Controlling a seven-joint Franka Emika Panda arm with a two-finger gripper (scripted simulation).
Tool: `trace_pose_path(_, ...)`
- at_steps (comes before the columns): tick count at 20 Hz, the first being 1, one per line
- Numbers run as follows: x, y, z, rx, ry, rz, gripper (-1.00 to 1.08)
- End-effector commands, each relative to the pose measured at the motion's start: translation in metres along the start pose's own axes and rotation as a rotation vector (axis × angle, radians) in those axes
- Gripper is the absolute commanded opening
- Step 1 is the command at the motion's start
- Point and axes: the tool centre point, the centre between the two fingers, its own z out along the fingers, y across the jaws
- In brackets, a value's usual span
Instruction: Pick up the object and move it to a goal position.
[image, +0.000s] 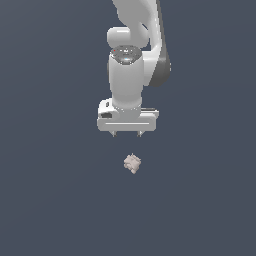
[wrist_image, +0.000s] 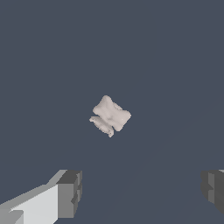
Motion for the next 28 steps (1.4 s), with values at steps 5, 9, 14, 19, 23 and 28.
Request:
trace_pose_path(5, -0.001, -0.006, 0.001, -0.003, -0.001, -0.026, 1.00)
trace_pose_path(9, -0.002, -0.019, 0.002, -0.008, -0.004, -0.081, 1.00)
trace_pose_path(14, -0.002, -0.020, 0.002, -0.009, -0.005, -0.085, 1.00)
trace_pose_path(19, 0.000, -0.021, 0.006, -0.007, -0.007, -0.052, 1.00)
trace_pose_path(23, 0.004, -0.021, 0.013, -0.005, -0.010, -0.002, 1.00)
trace_pose_path(28, 0.009, -0.022, 0.026, -0.002, -0.017, 0.092, 1.00)
